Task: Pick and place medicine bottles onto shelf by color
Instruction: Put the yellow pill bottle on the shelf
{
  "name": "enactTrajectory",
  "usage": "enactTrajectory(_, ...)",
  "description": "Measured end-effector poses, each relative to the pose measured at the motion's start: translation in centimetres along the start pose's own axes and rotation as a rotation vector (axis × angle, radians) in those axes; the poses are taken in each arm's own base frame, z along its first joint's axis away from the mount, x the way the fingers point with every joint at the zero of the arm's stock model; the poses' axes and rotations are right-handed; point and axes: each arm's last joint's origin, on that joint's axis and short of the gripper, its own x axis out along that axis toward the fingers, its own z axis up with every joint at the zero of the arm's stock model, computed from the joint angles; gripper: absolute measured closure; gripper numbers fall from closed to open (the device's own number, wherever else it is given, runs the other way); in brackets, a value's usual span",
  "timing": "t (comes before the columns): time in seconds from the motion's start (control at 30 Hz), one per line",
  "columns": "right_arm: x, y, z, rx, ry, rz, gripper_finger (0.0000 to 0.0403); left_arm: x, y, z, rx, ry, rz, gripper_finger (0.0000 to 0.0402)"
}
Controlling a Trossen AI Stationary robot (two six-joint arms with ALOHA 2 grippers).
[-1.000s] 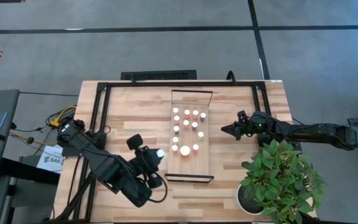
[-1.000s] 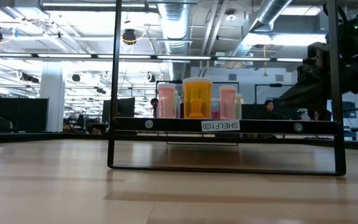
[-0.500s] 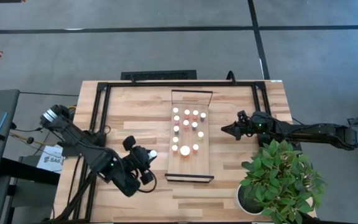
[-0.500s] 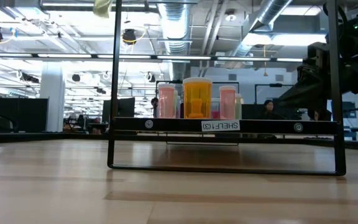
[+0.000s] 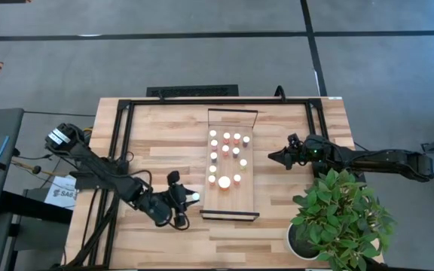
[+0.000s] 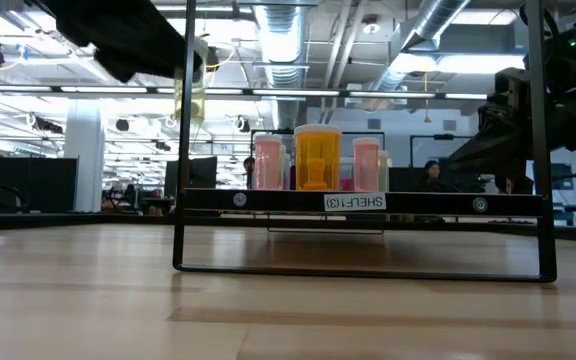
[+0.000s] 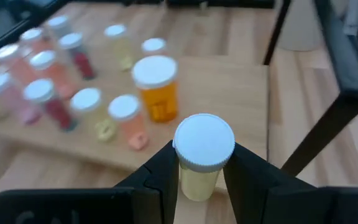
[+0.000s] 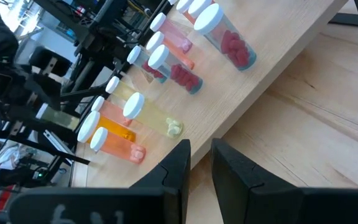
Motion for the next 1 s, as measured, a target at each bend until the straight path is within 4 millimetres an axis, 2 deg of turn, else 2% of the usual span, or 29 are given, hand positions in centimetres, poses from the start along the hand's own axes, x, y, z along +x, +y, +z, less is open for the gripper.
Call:
enactTrajectory(0.17, 0.0, 0.0, 0.0, 0.0, 0.0, 0.0, 0.0317, 1.0, 0.8, -0.2, 0.083, 0.012, -0.082, 0.0304)
enactTrajectory(0.53, 0.0, 0.0, 0.0, 0.0, -0.001, 0.0, 0.0317, 2.7, 2.7, 0.3, 0.113, 0.045, -0.162, 0.0304)
enactTrajectory(0.77, 0.0, 0.0, 0.0, 0.0, 0.001, -0.001, 0.0317, 4.9, 2.3, -0.4, 0.14, 0.02, -0.195, 0.0304)
enactTrajectory(1.0, 0.0, 0.0, 0.0, 0.0, 0.0, 0.0, 0.0317, 6.1, 2.1, -0.6, 0.128, -0.003, -0.217, 0.0304)
